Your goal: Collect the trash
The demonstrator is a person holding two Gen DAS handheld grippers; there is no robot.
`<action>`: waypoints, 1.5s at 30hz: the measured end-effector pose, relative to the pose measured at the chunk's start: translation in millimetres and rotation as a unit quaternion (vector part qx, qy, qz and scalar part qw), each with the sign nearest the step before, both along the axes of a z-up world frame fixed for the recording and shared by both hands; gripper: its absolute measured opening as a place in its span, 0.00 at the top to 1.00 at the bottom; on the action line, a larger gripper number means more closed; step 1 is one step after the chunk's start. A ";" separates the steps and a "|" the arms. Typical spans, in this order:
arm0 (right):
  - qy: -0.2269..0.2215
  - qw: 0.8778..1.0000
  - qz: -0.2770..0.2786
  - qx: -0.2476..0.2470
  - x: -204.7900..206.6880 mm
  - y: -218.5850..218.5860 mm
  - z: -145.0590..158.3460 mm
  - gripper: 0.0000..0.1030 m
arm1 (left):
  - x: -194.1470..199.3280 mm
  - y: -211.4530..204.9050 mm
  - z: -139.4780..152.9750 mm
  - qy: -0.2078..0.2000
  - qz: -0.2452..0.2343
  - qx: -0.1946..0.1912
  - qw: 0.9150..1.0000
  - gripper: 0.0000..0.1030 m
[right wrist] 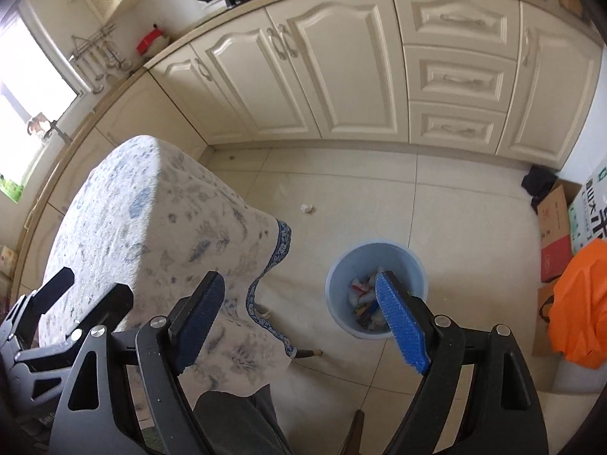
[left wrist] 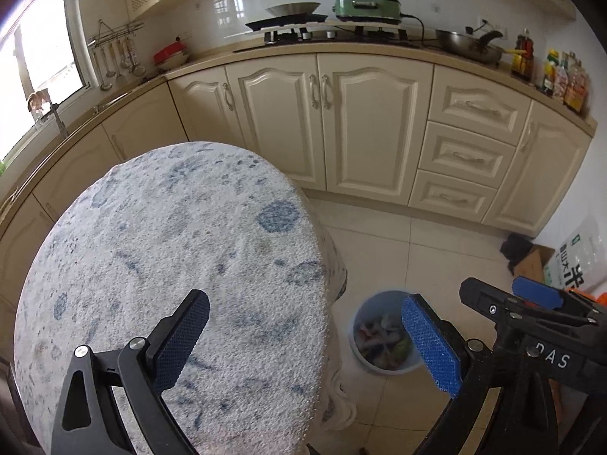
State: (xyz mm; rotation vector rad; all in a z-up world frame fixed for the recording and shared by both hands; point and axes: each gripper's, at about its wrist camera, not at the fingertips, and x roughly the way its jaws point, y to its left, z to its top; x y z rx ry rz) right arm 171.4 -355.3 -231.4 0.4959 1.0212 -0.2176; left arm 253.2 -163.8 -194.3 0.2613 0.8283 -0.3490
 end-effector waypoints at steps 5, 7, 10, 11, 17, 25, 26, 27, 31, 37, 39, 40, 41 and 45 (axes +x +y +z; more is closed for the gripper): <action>-0.029 0.999 0.010 -0.020 -12.1 22.9 24.8 0.07 | -33.4 36.5 23.8 -0.021 0.038 -0.020 0.999 0.02; -0.047 0.998 0.014 -0.034 -21.0 36.0 38.6 0.04 | -51.6 51.9 33.4 -0.035 0.052 -0.027 0.998 0.01; -0.073 0.995 0.013 -0.060 -34.5 56.8 57.4 0.02 | -78.9 77.3 47.9 -0.055 0.080 -0.039 0.995 0.01; -0.083 0.994 0.016 -0.067 -38.5 63.1 63.4 0.02 | -87.5 85.0 51.8 -0.059 0.087 -0.044 0.994 0.01; -0.143 0.984 0.047 -0.091 -65.3 98.4 100.6 0.00 | -143.8 133.8 76.0 -0.083 0.143 -0.067 0.984 0.01; -0.198 0.969 0.063 -0.135 -96.5 127.3 136.8 0.00 | -211.8 172.7 98.1 -0.109 0.186 -0.094 0.972 0.01; -0.202 0.967 0.063 -0.141 -100.3 130.1 139.7 0.00 | -216.6 175.1 100.2 -0.111 0.188 -0.094 0.971 0.01; -0.206 0.965 0.063 -0.149 -104.8 132.7 142.7 0.00 | -223.8 176.7 102.2 -0.115 0.188 -0.095 0.971 0.01; -0.221 0.961 0.058 -0.156 -120.8 138.9 151.2 0.00 | -246.1 183.5 108.8 -0.126 0.185 -0.106 0.969 0.01; -0.234 0.958 0.057 -0.157 -136.0 143.7 158.1 0.00 | -266.4 187.9 114.9 -0.141 0.181 -0.109 0.967 0.01; -0.237 0.957 0.056 -0.159 -140.4 144.4 158.9 0.00 | -269.7 188.6 115.3 -0.141 0.177 -0.112 0.968 0.01; -0.238 0.957 0.054 -0.159 -142.1 144.4 159.3 0.00 | -270.4 188.4 114.9 -0.142 0.176 -0.113 0.968 0.01; -0.238 0.957 0.053 -0.159 -144.0 143.8 159.0 0.00 | -269.8 188.4 115.3 -0.142 0.175 -0.113 0.968 0.01; -0.236 0.957 0.051 -0.159 -149.2 144.6 160.0 0.00 | -272.6 188.4 116.5 -0.142 0.172 -0.113 0.968 0.01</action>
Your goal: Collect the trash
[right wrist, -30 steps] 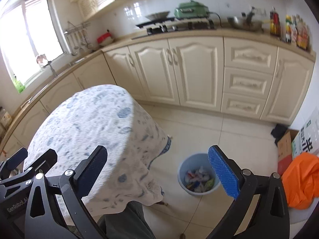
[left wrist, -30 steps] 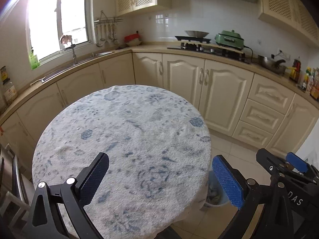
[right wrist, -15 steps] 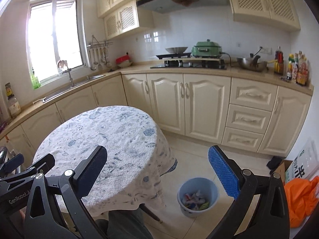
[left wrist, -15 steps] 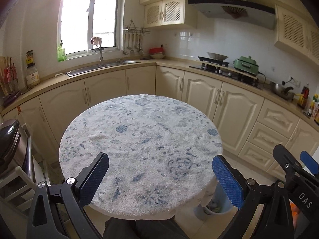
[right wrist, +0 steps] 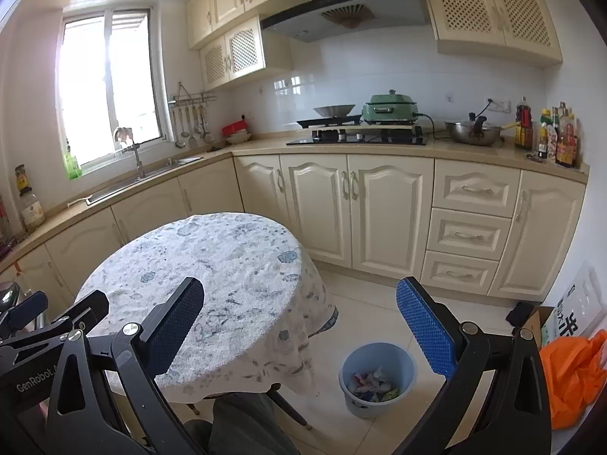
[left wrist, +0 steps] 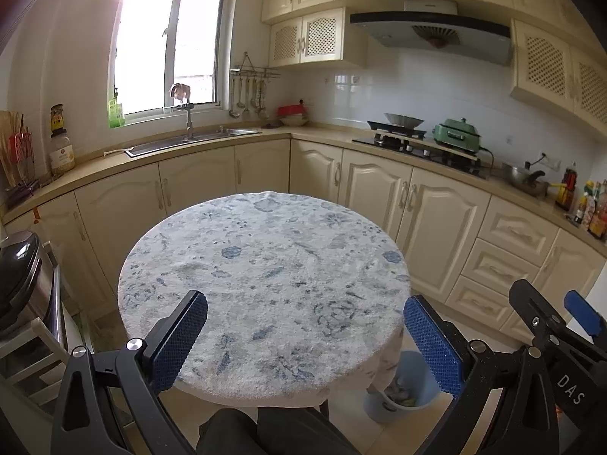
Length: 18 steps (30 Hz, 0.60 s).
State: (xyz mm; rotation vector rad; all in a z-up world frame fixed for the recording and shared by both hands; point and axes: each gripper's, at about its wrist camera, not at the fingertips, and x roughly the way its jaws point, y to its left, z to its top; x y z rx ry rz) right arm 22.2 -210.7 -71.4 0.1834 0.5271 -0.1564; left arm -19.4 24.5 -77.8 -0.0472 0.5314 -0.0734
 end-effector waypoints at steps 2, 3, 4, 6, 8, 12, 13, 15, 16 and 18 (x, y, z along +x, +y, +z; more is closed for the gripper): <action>-0.006 1.000 0.003 0.000 -4.0 0.3 1.4 0.00 | -1.1 -0.2 0.2 -0.003 0.002 0.003 1.000 0.01; -0.007 1.000 0.004 -0.001 -5.1 0.8 2.4 0.00 | -1.4 -0.3 0.2 -0.003 0.001 0.003 1.000 0.01; -0.009 1.000 0.002 -0.002 -6.0 1.0 3.3 0.00 | -1.7 -0.1 0.1 -0.003 0.000 0.001 1.000 0.01; -0.011 1.000 0.001 -0.003 -7.6 0.7 4.0 0.00 | -2.0 0.6 -0.3 -0.003 -0.003 -0.003 1.000 0.01; -0.013 1.000 0.001 -0.004 -9.6 0.6 4.6 0.00 | -2.6 -0.5 -0.4 -0.004 -0.005 -0.001 1.000 0.01; -0.011 1.000 -0.001 -0.001 -11.4 -1.5 4.4 0.00 | -1.8 -2.2 -1.2 -0.002 -0.008 0.000 1.000 0.01; -0.011 1.000 -0.002 0.001 -11.7 -2.3 4.2 0.00 | -1.2 -2.6 -1.3 -0.001 -0.010 0.000 1.000 0.01; -0.012 1.000 -0.004 0.002 -13.1 -3.1 4.0 0.00 | -2.1 -3.4 -1.2 -0.001 -0.010 0.002 1.000 0.01; -0.012 1.000 -0.005 0.001 -13.7 -4.1 4.4 0.00 | -2.4 -3.4 -1.2 -0.002 -0.011 0.002 1.000 0.01; -0.013 1.000 -0.006 0.001 -13.8 -4.7 4.6 0.00 | -5.2 -3.5 -1.4 -0.004 -0.010 0.001 1.000 0.01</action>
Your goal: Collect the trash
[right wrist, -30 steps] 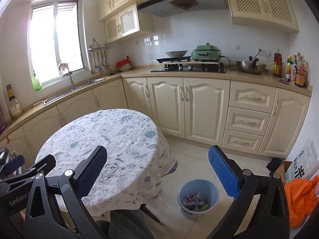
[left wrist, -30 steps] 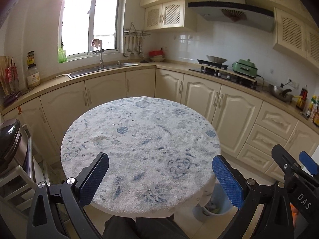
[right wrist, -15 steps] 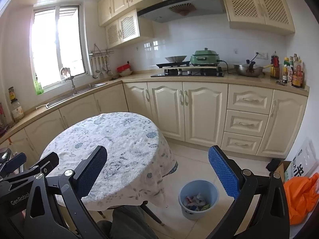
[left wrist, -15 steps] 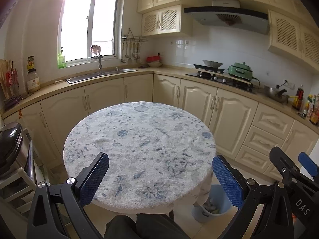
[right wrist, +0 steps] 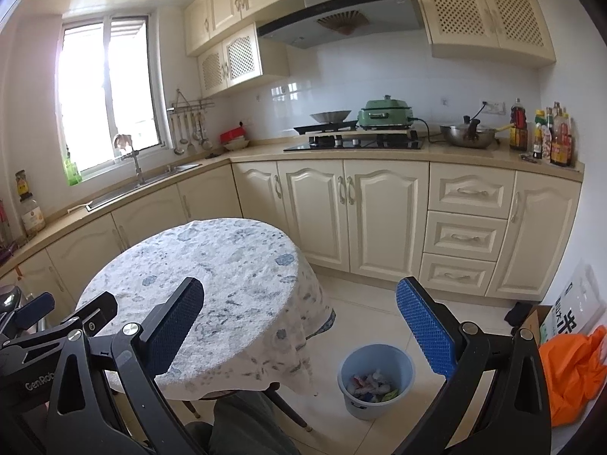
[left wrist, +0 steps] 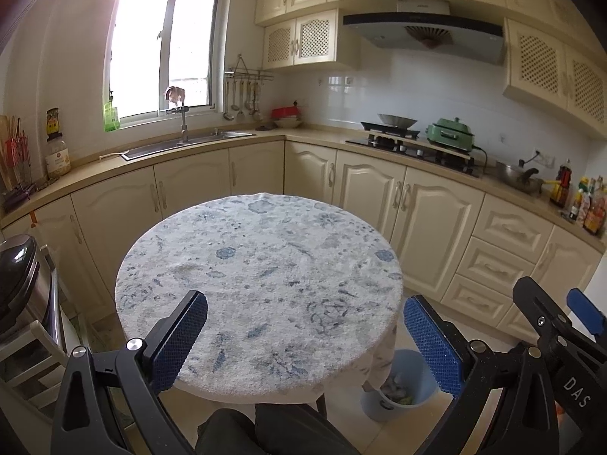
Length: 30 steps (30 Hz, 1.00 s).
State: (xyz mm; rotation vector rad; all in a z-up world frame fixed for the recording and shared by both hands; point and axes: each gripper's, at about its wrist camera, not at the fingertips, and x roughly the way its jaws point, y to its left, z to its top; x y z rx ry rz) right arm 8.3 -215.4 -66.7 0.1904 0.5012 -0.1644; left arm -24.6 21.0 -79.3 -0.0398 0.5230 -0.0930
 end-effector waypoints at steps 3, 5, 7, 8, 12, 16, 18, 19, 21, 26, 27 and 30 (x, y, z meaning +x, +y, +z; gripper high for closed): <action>-0.002 1.000 0.000 0.002 -0.7 -0.7 0.1 0.00 | -2.2 -0.4 -0.4 -0.001 -0.001 0.001 1.000 0.01; -0.001 1.000 0.001 0.004 -1.0 -1.6 0.0 0.00 | -3.5 -0.5 -0.6 -0.002 0.000 0.001 1.000 0.01; -0.001 1.000 0.001 0.004 -1.0 -1.9 0.0 0.00 | -4.0 -0.6 -0.8 -0.003 0.001 0.002 1.000 0.01; 0.000 1.000 0.000 0.003 -0.9 -2.1 -0.2 0.00 | -4.7 -0.2 -1.3 -0.003 0.000 0.001 1.000 0.01; 0.003 1.000 0.000 0.005 -1.4 -2.2 -1.0 0.00 | -5.7 -0.8 -2.1 -0.001 0.002 0.003 1.000 0.01; -0.001 1.000 0.002 0.005 -3.7 -1.9 0.5 0.00 | -5.5 -1.2 -2.8 0.001 0.001 0.003 1.000 0.01; 0.000 1.000 0.000 0.003 -3.0 -1.5 -0.3 0.00 | -6.4 -1.0 -2.9 0.003 0.001 0.003 1.000 0.01; 0.002 1.000 0.000 0.004 -2.4 -1.6 -0.8 0.00 | -6.2 -0.9 -3.1 0.003 0.001 0.003 1.000 0.01; 0.005 1.000 0.002 0.006 -1.3 -1.8 -2.0 0.00 | -6.5 0.0 -2.5 0.004 0.002 0.002 1.000 0.01; 0.011 1.000 0.003 0.007 0.7 -0.7 -3.5 0.00 | -6.2 0.9 -2.3 0.006 0.000 0.001 1.000 0.01; 0.011 1.000 0.004 0.007 0.7 -0.7 -3.5 0.00 | -6.2 1.4 -2.2 0.006 0.000 0.000 1.000 0.01; 0.011 1.000 0.005 0.008 0.0 -0.8 -3.6 0.00 | -6.3 2.2 -1.7 0.007 0.001 -0.002 1.000 0.01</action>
